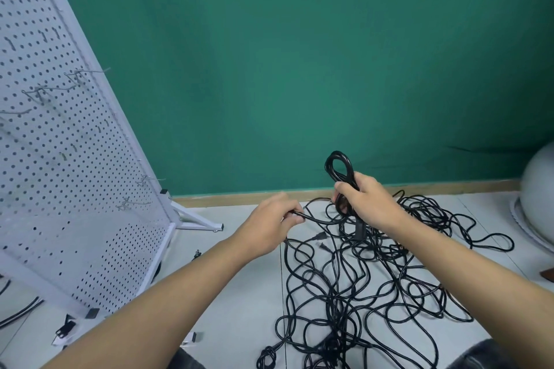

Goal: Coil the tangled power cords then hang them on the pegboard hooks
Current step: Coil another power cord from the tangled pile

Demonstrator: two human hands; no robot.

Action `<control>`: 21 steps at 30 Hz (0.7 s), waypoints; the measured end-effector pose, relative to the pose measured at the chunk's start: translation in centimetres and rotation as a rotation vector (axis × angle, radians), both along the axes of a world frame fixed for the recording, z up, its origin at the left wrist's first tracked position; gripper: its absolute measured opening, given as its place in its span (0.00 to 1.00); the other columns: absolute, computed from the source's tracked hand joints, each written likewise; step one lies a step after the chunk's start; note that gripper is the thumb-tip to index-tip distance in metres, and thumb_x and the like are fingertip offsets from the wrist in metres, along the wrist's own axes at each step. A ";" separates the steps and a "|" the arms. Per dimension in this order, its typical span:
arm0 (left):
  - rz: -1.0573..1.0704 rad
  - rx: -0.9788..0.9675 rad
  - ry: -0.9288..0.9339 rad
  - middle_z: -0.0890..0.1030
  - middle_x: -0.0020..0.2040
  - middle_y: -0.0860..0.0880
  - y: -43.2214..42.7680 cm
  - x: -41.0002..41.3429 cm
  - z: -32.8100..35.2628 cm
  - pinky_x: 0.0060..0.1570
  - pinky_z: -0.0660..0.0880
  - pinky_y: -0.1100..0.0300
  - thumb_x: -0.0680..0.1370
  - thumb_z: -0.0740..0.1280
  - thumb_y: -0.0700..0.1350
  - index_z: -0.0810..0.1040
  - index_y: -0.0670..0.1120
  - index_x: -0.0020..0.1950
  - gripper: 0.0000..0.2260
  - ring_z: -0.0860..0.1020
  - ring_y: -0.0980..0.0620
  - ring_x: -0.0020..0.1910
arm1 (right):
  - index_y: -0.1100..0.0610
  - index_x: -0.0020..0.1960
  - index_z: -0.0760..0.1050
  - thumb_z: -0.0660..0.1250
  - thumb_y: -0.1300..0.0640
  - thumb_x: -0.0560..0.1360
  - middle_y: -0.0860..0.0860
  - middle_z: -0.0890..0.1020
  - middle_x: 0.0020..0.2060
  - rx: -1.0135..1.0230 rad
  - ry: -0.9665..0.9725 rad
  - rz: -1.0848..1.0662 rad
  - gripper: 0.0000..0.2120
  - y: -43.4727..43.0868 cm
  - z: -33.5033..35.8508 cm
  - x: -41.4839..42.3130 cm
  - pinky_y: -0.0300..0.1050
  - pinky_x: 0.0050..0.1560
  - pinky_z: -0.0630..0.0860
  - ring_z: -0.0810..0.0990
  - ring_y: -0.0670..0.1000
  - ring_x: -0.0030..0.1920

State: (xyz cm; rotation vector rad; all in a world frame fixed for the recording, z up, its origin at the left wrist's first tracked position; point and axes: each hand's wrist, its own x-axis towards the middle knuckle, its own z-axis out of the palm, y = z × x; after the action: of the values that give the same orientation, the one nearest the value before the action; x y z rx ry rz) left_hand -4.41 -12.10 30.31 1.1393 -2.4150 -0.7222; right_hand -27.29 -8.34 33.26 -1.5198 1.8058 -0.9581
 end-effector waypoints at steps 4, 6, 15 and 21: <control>-0.037 -0.078 0.149 0.79 0.42 0.56 0.2 -0.5 1.1 0.41 0.68 0.67 0.81 0.71 0.47 0.81 0.48 0.48 0.04 0.74 0.59 0.40 | 0.59 0.53 0.79 0.63 0.53 0.84 0.51 0.88 0.43 0.169 -0.044 0.222 0.10 0.7 0.3 1.1 0.47 0.47 0.79 0.83 0.45 0.37; -0.057 -0.103 0.168 0.78 0.37 0.57 0.5 -1.0 1.7 0.37 0.65 0.70 0.80 0.72 0.45 0.82 0.46 0.46 0.05 0.73 0.61 0.36 | 0.61 0.55 0.77 0.62 0.55 0.85 0.53 0.87 0.43 0.238 -0.073 0.337 0.10 1.2 0.2 1.8 0.40 0.42 0.78 0.82 0.45 0.37; -0.089 0.300 0.321 0.82 0.42 0.50 0.3 0.1 2.9 0.49 0.81 0.56 0.80 0.70 0.36 0.79 0.43 0.54 0.05 0.81 0.51 0.39 | 0.60 0.58 0.79 0.65 0.54 0.84 0.55 0.88 0.50 0.421 -0.333 0.395 0.10 1.6 0.1 1.5 0.67 0.65 0.75 0.84 0.61 0.51; 0.032 0.071 0.458 0.85 0.39 0.51 1.0 -0.7 3.4 0.47 0.80 0.57 0.72 0.80 0.39 0.82 0.44 0.43 0.08 0.83 0.49 0.39 | 0.58 0.61 0.72 0.62 0.54 0.85 0.61 0.85 0.58 0.567 -0.464 0.525 0.09 2.3 1.0 2.1 0.57 0.51 0.83 0.84 0.65 0.58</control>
State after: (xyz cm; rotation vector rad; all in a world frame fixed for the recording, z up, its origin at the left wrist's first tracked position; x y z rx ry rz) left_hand -5.09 -11.10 33.74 0.9143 -1.9973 -0.9471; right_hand -25.18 -6.05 34.24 -1.1857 1.1265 -0.4333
